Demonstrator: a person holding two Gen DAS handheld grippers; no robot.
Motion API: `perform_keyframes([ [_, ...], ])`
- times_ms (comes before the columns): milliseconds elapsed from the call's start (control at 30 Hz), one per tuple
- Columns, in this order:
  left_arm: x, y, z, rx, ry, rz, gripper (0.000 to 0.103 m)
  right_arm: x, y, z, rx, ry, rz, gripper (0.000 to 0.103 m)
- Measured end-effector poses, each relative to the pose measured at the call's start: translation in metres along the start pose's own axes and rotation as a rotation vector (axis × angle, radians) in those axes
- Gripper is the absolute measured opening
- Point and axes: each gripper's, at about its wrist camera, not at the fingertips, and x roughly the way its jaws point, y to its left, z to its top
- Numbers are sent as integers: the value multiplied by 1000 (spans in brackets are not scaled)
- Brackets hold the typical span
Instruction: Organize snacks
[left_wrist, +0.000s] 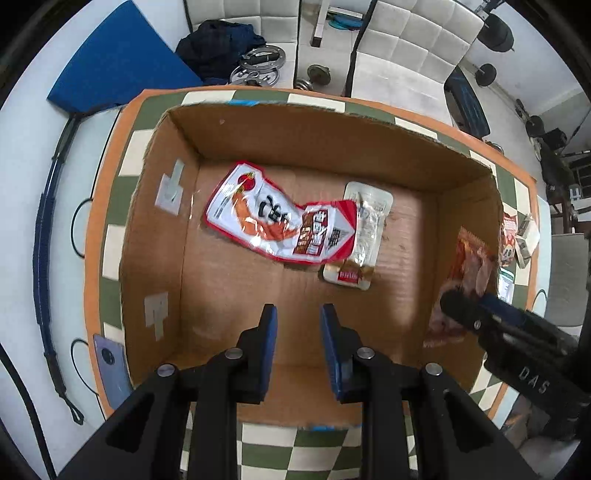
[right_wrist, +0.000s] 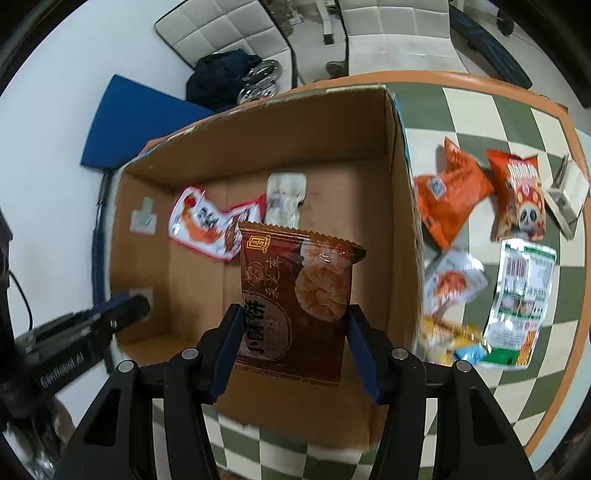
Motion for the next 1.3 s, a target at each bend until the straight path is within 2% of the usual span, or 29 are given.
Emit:
perform_keyframes([
  [100, 2, -4, 11, 8, 5, -10, 22, 3, -1, 16, 11, 1, -6, 60],
  [133, 1, -7, 14, 15, -1, -20, 23, 1, -2, 21, 15, -4, -13, 63],
  [167, 0, -11, 17, 25, -8, -17, 24, 0, -2, 25, 16, -10, -16, 75],
  [233, -4, -17, 21, 41, -26, -30, 36, -7, -6, 30, 22, -28, -23, 94],
  [267, -7, -21, 22, 51, -38, -35, 41, -11, -8, 31, 25, -36, -24, 94],
  [333, -14, -28, 24, 68, -67, -31, 73, -22, -14, 31, 34, -51, -20, 94],
  [400, -20, -35, 24, 75, -95, -40, 78, -33, -21, 29, 47, -63, -12, 94],
  [600, -42, -61, 12, 105, -140, -76, 79, -79, -53, 8, 95, -116, 16, 95],
  [667, -55, -69, -1, 103, -185, -72, 79, -94, -69, -5, 112, -131, 24, 95],
  [833, -76, -92, -60, 99, -294, -28, 79, -112, -120, -49, 201, -108, 68, 95],
  [900, -74, -103, -86, 117, -309, 1, 80, -108, -141, -65, 229, -81, 74, 95],
  [1000, -55, -118, -118, 146, -268, 22, 80, -95, -172, -86, 265, -35, 66, 95],
  [1133, -21, -132, -140, 146, -170, 23, 79, -82, -200, -109, 280, 6, 51, 95],
  [1300, -11, -146, -155, 117, -179, 9, 79, -74, -215, -139, 253, 11, 13, 95],
])
